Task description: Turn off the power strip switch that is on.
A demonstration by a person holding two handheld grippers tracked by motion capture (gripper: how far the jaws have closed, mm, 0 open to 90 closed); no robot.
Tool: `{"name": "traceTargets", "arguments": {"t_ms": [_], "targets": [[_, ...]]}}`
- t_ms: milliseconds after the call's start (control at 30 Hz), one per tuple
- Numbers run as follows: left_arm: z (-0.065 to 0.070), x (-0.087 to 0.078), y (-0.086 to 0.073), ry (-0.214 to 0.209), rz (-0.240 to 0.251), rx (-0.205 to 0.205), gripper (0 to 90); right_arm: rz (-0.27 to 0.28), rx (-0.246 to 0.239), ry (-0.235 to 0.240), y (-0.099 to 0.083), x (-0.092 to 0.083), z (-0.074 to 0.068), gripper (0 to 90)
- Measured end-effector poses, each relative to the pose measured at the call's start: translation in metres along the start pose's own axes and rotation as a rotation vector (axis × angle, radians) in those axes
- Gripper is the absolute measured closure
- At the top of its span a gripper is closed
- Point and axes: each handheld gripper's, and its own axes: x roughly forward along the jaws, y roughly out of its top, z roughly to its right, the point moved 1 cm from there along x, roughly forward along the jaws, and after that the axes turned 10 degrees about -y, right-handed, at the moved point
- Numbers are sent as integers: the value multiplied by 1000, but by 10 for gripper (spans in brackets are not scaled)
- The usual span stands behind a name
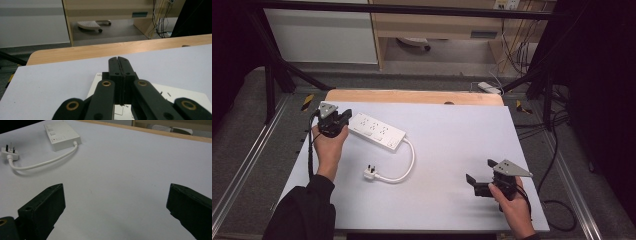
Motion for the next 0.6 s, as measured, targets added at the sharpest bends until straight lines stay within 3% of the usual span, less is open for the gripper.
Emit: {"name": "traceTargets", "arguments": {"t_ms": [600], "targets": [[-3, 10, -7, -6, -42, 7, 900, 0, 1, 0, 0, 0, 0, 25]]}}
